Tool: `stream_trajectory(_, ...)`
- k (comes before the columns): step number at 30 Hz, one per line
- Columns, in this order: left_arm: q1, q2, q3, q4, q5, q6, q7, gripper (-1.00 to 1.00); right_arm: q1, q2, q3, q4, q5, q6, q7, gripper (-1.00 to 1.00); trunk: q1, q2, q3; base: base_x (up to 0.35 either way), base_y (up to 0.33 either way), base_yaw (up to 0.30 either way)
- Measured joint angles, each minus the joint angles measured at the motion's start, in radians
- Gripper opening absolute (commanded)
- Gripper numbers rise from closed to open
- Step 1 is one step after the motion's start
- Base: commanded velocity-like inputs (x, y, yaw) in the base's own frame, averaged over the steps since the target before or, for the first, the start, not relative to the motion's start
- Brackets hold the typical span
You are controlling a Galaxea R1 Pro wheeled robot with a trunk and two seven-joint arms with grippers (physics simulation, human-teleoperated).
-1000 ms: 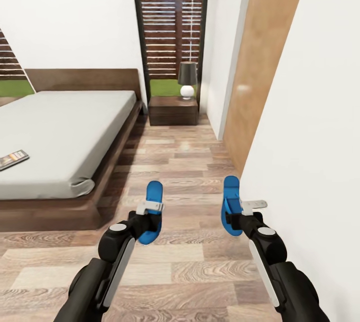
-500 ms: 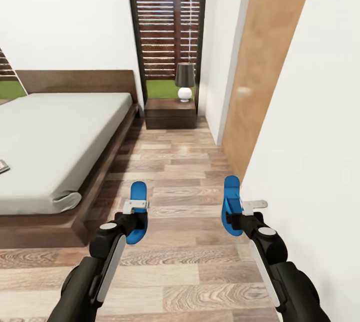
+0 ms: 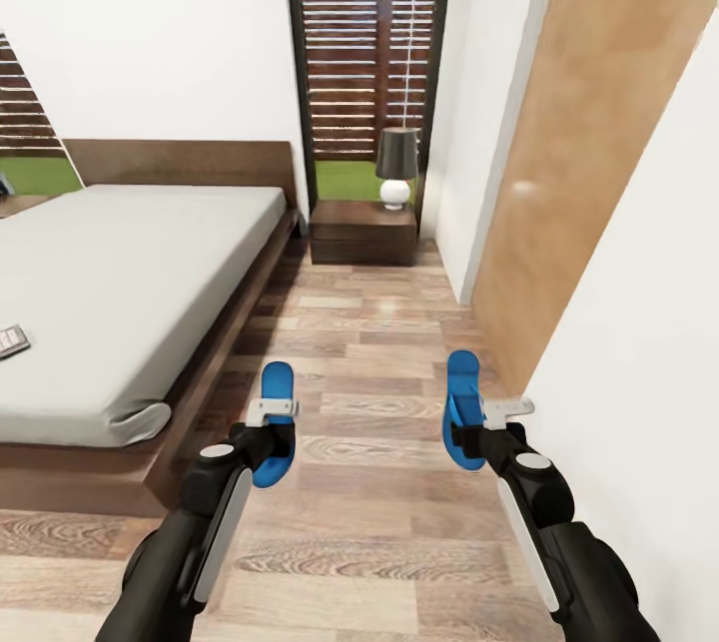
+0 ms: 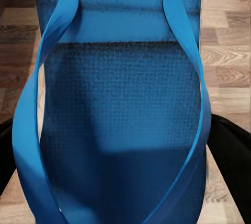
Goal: In the bedroom, move the book from the bed onto either nightstand, and place the two sandals side by side next to the bed.
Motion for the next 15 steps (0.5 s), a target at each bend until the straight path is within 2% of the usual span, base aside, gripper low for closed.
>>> stream_trajectory(15, 0.0, -0.003, -0.009, 0.0, 0.0, 0.001, -0.003, -1.0, 0.0, 0.001, -0.003, 0.0, -0.003, 0.0, 0.0, -1.0, 0.0, 0.0, 0.0, 0.341, 0.008, 0.002)
